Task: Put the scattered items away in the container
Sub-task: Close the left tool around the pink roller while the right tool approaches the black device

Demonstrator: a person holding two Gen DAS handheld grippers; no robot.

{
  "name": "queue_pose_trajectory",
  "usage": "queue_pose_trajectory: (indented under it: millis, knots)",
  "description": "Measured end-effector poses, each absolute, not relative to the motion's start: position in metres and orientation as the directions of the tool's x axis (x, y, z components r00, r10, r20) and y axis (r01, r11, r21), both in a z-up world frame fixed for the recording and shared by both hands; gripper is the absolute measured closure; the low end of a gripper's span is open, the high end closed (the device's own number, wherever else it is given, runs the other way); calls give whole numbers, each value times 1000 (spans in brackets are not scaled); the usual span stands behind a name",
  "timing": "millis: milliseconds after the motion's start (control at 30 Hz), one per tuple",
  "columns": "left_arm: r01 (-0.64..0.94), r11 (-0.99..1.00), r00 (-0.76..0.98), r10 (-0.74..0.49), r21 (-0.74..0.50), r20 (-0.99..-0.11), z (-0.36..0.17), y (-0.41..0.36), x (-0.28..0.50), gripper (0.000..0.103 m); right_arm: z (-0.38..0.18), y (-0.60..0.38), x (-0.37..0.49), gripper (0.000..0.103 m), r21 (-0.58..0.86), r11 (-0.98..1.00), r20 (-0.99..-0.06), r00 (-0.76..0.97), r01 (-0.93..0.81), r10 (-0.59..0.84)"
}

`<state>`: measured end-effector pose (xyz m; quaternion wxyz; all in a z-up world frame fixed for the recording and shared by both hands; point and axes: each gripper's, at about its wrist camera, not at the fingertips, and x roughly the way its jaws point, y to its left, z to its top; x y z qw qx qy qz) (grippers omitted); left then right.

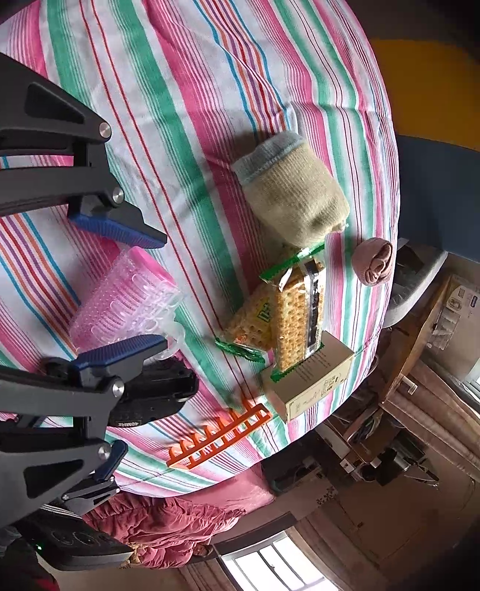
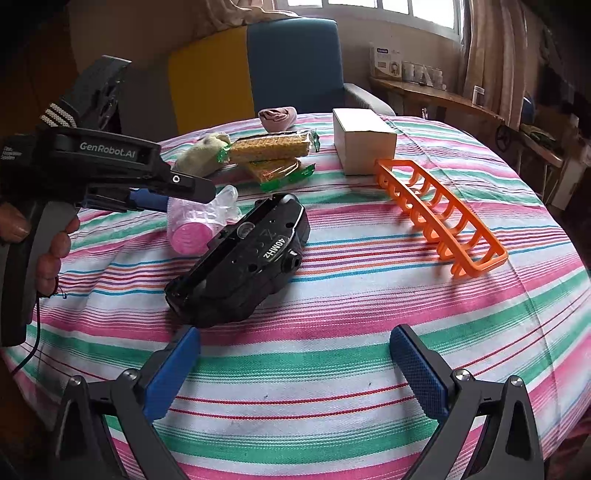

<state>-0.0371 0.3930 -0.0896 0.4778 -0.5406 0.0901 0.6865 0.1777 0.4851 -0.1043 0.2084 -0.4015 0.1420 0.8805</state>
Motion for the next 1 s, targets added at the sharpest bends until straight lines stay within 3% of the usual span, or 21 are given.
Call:
queue_pose_trajectory:
  millis: [533, 733, 1000]
  knots:
    - [-612, -691, -118, 561, -385, -819, -80, 243, -11, 51, -103, 482, 173, 0, 66, -850, -767, -572, -523, 292]
    - [-647, -675, -154, 573, -356, -805, -73, 216, 20, 43, -101, 477, 174, 0, 90, -835, -773, -566, -544, 286]
    - [-689, -628, -125, 596, -362, -794, -70, 218, 47, 42, -92, 483, 182, 0, 226, -779, -782, -586, -585, 213]
